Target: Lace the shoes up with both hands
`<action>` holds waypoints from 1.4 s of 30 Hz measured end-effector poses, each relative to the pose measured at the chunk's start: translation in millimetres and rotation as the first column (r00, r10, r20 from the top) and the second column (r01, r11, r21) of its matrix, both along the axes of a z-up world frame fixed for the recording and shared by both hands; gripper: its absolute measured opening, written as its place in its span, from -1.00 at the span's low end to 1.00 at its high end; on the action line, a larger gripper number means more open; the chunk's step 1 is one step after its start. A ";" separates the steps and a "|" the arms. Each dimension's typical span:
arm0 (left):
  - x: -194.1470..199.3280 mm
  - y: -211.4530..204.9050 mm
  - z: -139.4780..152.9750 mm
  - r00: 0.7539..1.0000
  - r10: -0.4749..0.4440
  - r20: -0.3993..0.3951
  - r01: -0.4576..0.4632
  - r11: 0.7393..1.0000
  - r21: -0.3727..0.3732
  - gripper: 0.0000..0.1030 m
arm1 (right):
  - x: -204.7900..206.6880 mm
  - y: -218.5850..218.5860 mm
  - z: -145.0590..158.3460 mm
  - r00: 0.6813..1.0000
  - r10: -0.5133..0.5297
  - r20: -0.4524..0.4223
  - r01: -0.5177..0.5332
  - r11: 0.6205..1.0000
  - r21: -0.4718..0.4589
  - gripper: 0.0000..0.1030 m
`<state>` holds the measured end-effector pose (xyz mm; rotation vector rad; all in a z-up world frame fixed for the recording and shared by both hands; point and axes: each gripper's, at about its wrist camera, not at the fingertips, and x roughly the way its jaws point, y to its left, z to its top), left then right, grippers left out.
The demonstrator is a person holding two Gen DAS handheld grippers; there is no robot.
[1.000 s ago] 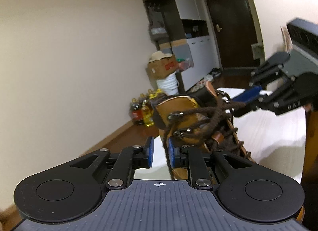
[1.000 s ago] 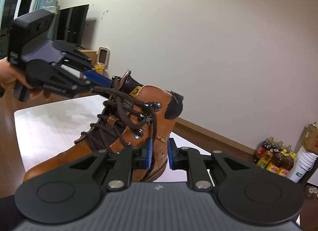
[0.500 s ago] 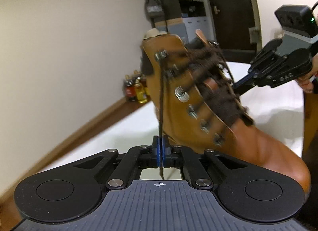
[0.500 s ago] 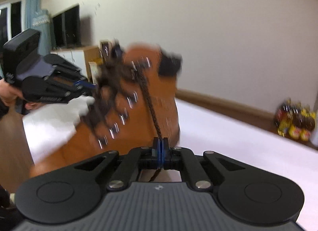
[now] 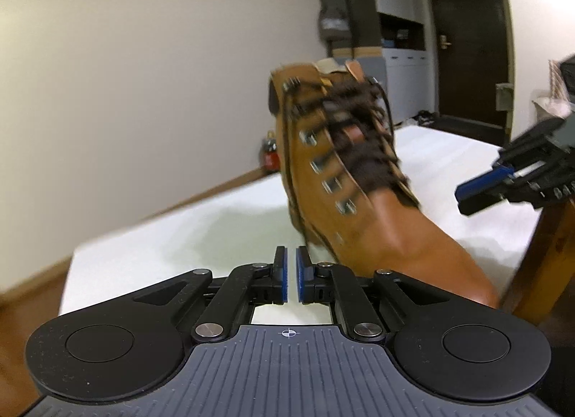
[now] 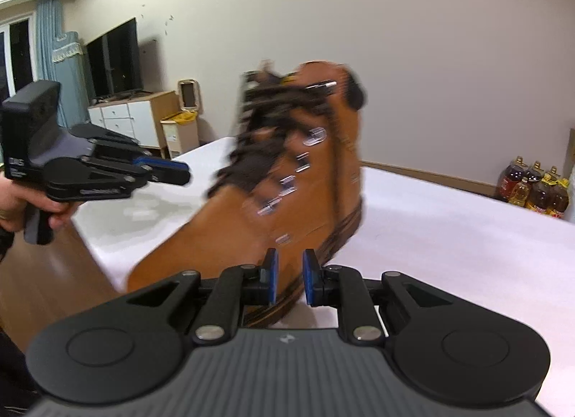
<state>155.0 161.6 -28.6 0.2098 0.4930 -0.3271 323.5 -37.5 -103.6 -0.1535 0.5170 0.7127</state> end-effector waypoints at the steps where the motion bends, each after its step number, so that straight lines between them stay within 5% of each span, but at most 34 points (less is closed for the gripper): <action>1: -6.6 -4.5 -4.0 1.000 0.017 -0.017 -0.017 1.000 0.002 -0.85 | -9.6 4.3 -4.1 1.000 0.006 0.006 -0.006 1.000 -0.002 -0.66; 9: -44.1 -31.1 -10.1 0.995 0.072 -0.068 -0.077 0.995 -0.066 -0.84 | -67.1 35.8 -25.6 0.999 0.020 0.033 -0.019 0.999 -0.038 -0.66; 14: -52.1 -46.0 -14.7 0.995 0.077 -0.059 -0.080 0.996 -0.043 -0.93 | -77.0 51.9 -33.3 0.997 -0.017 0.069 0.020 0.999 -0.046 -0.65; 19: -55.4 -54.4 -15.6 0.995 0.089 -0.044 -0.090 0.996 -0.023 -1.00 | -83.6 53.4 -37.4 0.991 -0.066 0.120 0.075 0.994 -0.074 -0.29; 25: -53.0 -60.6 -14.2 0.993 0.113 -0.040 -0.113 0.994 0.000 -1.00 | -80.1 50.8 -39.3 0.987 -0.089 0.133 0.097 0.994 -0.057 -0.19; 30: -47.0 -66.9 -14.0 0.993 0.110 -0.043 -0.109 0.994 0.021 -1.00 | -64.4 42.7 -31.1 0.966 -0.205 0.155 0.213 0.976 -0.042 -0.58; 42: -62.6 -67.8 -18.4 0.990 0.124 -0.067 -0.124 0.992 -0.003 -1.00 | -74.0 32.4 -31.3 0.985 -0.145 0.097 0.146 0.989 -0.010 -0.57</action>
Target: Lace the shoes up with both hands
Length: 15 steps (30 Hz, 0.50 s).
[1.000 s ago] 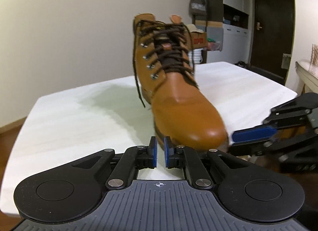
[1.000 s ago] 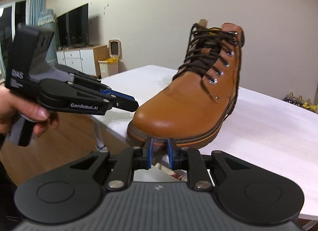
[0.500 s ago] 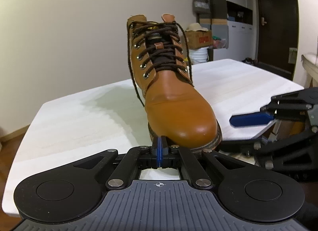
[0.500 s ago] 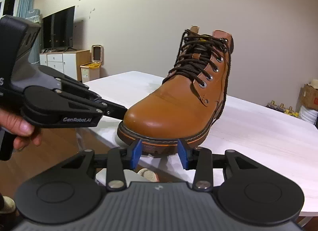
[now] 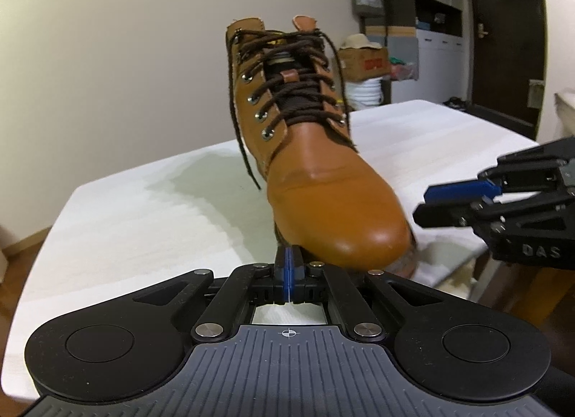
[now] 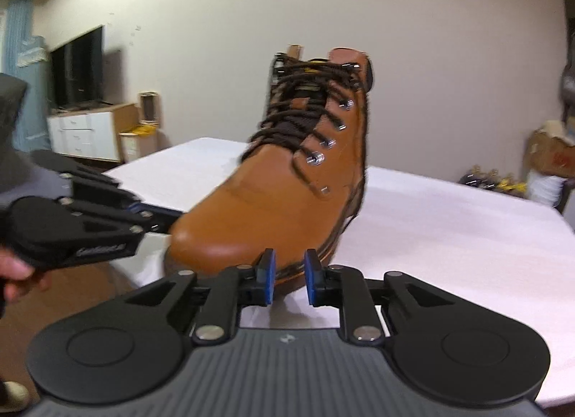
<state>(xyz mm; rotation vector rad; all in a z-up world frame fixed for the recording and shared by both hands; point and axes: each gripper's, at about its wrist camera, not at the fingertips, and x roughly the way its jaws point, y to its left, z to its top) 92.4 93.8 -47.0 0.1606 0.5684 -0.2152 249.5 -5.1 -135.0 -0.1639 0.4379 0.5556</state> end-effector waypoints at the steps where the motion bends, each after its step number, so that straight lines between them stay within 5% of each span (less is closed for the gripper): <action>1: -5.5 0.5 0.9 1.000 -0.004 -0.008 0.004 1.000 -0.012 -1.00 | -7.4 0.5 -1.1 1.000 0.015 0.001 -0.015 1.000 -0.003 -0.56; 9: -10.4 -7.7 3.5 1.000 0.004 0.003 -0.004 1.000 0.010 -1.00 | -31.9 27.2 -13.0 0.999 0.029 0.027 -0.028 0.999 -0.041 -0.54; 15: -5.9 -15.1 5.7 1.000 -0.003 0.021 0.002 1.000 0.021 -1.00 | -27.6 26.9 -11.8 0.999 -0.012 0.043 0.014 0.999 -0.046 -0.32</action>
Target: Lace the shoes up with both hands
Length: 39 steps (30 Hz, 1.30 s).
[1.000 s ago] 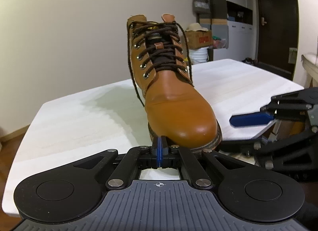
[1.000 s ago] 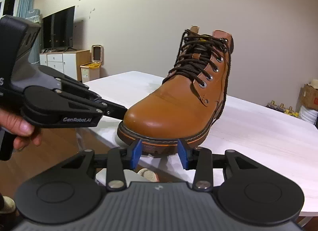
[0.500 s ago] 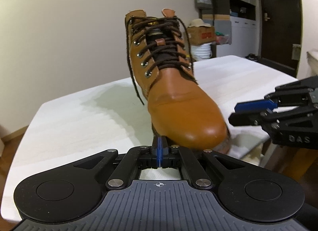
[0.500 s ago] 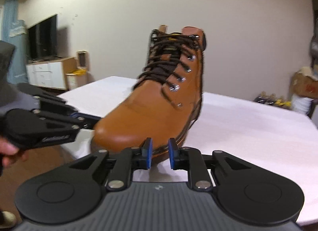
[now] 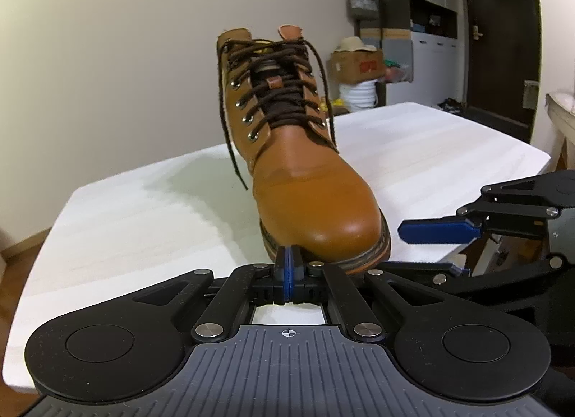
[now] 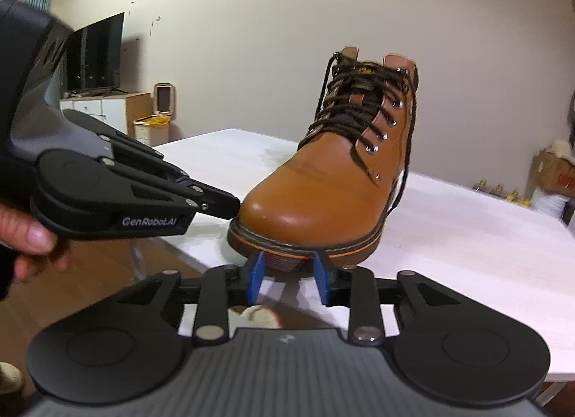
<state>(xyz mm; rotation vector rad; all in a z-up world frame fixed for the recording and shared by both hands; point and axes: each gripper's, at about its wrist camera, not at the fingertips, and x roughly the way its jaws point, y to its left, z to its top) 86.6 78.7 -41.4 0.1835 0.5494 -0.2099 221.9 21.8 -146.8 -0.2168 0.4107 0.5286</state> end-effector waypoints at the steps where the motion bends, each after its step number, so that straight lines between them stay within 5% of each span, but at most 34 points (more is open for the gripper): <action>1: 2.1 -1.1 -0.6 1.000 -0.003 0.002 0.003 1.000 -0.006 -1.00 | 1.9 -0.9 0.2 1.000 -0.006 -0.002 0.006 1.000 0.002 -0.30; 20: 2.5 -3.2 -0.6 0.993 0.104 -0.047 -0.105 0.994 -0.027 -0.93 | -10.7 -17.1 9.2 0.996 -0.078 -0.051 0.081 0.994 0.069 -0.35; 31: 24.4 13.9 -9.6 0.980 0.162 -0.114 -0.171 0.982 -0.075 -0.93 | 25.1 -35.9 14.2 0.993 -0.067 -0.101 0.081 0.986 0.147 -0.35; 36: 23.5 24.3 8.2 0.981 0.158 -0.114 -0.175 0.972 -0.159 -0.93 | 41.9 -40.6 25.8 0.992 -0.083 -0.096 0.096 0.985 0.142 -0.35; 39: 14.6 22.7 26.4 0.970 0.232 -0.071 -0.240 0.959 -0.152 -0.93 | 44.0 -38.5 38.2 0.989 -0.111 -0.093 0.119 0.989 0.085 -0.34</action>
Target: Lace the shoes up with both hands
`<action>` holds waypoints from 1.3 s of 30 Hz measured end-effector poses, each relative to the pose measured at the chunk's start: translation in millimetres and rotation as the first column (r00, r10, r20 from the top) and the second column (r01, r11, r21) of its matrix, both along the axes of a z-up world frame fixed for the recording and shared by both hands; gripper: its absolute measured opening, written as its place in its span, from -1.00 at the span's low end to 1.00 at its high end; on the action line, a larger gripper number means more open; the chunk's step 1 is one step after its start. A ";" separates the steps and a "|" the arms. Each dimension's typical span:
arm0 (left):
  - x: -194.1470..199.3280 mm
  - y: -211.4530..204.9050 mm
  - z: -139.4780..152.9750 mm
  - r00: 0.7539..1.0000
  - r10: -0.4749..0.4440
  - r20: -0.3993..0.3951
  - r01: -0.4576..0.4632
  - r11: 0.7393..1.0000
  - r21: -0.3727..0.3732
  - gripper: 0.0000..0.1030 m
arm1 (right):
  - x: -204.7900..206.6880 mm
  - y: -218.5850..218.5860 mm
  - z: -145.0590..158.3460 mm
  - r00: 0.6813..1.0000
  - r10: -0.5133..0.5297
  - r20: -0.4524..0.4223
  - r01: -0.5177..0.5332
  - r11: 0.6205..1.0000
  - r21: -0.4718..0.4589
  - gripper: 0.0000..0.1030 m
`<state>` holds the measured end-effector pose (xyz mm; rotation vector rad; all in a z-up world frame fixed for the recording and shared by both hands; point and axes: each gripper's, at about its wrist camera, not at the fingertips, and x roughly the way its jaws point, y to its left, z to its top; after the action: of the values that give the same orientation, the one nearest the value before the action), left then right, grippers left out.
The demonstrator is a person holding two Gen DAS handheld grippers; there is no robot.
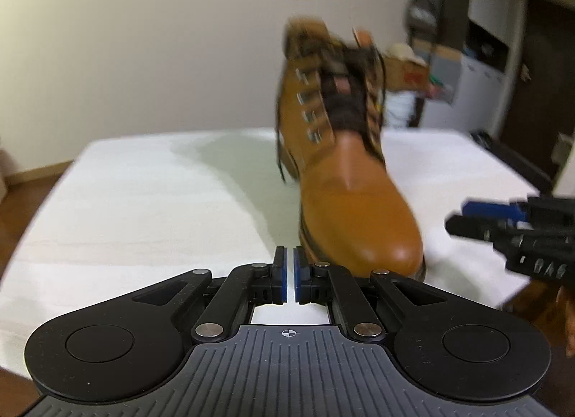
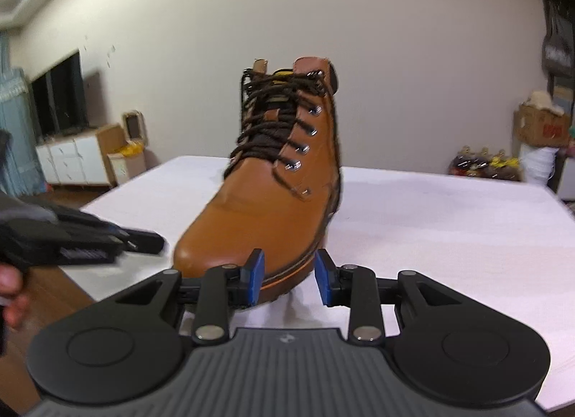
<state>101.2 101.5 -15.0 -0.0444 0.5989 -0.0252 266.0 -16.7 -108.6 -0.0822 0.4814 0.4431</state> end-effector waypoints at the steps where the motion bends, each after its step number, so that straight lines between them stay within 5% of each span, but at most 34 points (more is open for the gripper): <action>1: -2.9 -1.3 5.2 1.000 0.026 0.013 -0.026 1.000 0.012 -0.92 | 0.1 0.1 4.3 1.000 -0.007 -0.004 0.007 1.000 -0.016 -0.35; 5: -25.0 -7.5 4.6 0.993 0.054 0.105 -0.057 0.998 0.023 -0.83 | -7.0 -7.0 8.4 0.999 -0.031 0.024 0.032 0.999 -0.022 -0.34; 10: -69.8 -26.6 -7.4 0.977 0.060 0.206 -0.070 0.997 0.040 -0.73 | -42.9 -21.3 -6.3 0.985 -0.042 0.165 0.035 0.998 0.049 -0.35; 20: -160.9 -52.8 30.1 0.979 0.031 0.201 -0.018 0.998 -0.066 -0.73 | -149.1 -45.2 7.8 0.971 -0.086 0.223 0.052 0.986 0.157 -0.34; 27: -182.9 -68.0 33.0 0.965 0.097 0.246 -0.091 0.995 -0.036 -0.74 | -181.3 -56.9 10.1 0.968 -0.101 0.230 0.061 0.982 0.177 -0.34; 39: -186.4 -78.5 26.0 0.957 0.037 0.287 -0.032 0.999 -0.020 -0.74 | -205.9 -58.5 11.9 0.960 -0.091 0.263 0.048 0.985 0.166 -0.34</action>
<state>-85.3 22.9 11.1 -0.0647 0.3063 -0.0021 60.0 -75.2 -96.6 0.0279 0.1784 0.3921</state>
